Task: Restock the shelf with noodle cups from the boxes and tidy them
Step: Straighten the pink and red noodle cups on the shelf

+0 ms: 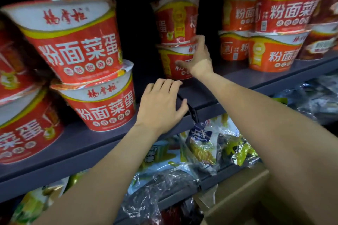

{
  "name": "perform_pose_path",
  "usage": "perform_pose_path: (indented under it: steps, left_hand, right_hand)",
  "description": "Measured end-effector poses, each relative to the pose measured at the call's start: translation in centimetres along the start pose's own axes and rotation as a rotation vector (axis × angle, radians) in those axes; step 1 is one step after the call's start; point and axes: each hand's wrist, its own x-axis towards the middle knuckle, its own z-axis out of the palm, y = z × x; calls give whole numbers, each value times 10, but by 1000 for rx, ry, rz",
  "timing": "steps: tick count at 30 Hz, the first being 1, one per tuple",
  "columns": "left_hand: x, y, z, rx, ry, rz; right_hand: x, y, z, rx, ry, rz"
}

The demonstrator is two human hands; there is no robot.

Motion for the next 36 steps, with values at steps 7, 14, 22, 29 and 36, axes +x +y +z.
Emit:
perform_pose_path:
  steps: [7,14,22,29,36]
  left_hand:
    - [-3,-7,-20,-227,81,-199]
    - [-24,-11,-67,-255,29,-202]
    - [-23,-14,-92,-182,107,-79]
    - [16,-19,-86,-12,202,-2]
    - [20,-26,-88,-21,159,-12]
  right_hand:
    - [-59,-30,-35,-33,53,-50]
    - [-121,-77,-53,0,-79,-60]
    - [-127,-91,-66,219,-173,-7]
    - [-87,-98,-95,266,-207,101]
    - [-103,-80,-91,-141,-390,-179]
